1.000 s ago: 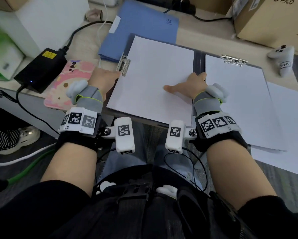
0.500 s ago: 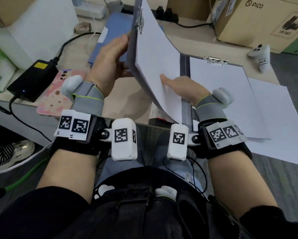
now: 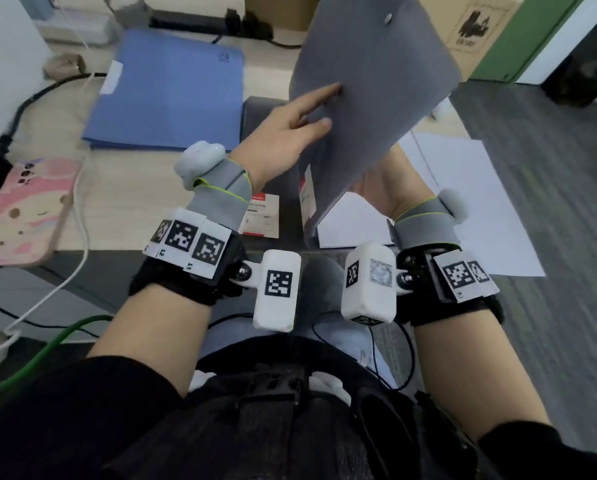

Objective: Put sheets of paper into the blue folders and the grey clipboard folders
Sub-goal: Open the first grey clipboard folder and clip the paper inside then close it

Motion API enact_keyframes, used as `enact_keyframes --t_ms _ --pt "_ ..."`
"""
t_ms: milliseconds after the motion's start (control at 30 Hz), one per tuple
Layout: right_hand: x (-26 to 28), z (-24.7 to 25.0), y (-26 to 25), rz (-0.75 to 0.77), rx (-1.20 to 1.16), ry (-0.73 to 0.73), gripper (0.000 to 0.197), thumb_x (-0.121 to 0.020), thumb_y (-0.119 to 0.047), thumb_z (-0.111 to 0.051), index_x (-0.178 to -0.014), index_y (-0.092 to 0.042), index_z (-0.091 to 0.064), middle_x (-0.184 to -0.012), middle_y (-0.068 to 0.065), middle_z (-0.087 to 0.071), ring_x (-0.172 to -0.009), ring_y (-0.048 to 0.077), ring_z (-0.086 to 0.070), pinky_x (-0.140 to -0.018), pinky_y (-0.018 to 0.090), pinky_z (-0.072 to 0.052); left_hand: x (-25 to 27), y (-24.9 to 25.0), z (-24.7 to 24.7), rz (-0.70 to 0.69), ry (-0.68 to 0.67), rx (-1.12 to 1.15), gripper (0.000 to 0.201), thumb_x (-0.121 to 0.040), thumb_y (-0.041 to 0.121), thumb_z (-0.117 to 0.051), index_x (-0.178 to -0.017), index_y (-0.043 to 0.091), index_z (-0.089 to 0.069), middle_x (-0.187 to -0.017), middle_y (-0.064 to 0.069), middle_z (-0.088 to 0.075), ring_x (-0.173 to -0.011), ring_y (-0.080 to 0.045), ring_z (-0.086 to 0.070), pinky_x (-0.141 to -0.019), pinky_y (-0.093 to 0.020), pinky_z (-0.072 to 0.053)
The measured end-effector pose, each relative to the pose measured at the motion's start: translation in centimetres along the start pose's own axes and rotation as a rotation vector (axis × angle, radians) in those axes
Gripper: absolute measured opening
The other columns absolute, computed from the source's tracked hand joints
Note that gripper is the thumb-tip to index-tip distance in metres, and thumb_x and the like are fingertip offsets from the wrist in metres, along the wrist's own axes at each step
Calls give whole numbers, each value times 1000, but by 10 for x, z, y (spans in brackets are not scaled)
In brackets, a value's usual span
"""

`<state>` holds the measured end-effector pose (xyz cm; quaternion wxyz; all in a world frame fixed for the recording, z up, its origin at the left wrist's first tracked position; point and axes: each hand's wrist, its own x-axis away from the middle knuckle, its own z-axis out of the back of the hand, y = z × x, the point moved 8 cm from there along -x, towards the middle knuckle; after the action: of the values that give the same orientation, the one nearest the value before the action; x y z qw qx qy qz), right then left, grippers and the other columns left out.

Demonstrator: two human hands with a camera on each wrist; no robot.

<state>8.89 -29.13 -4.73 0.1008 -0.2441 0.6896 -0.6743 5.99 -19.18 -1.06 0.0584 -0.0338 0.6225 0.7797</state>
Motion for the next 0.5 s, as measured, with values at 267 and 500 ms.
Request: enact_keyframes --t_ms 267,500 --pt "40 84 6 199 -469 313 18 -93 -25 -39 -87 -22 -55 -67 -10 -68 -64 9 -63 -58 19 -50 -14 -41 -32 219 1 -162 40 -93 7 -50 -131 14 -54 -130 -3 -57 -111 -10 -50 -95 -22 -41" --pt "66 159 51 185 -766 740 44 -97 -49 -31 -93 -21 -64 -84 1 -67 -79 20 -61 -65 24 -47 -16 -61 -44 326 40 -346 38 -89 16 -55 -127 18 -57 -134 -1 -56 -111 -16 -57 -87 -17 -44"
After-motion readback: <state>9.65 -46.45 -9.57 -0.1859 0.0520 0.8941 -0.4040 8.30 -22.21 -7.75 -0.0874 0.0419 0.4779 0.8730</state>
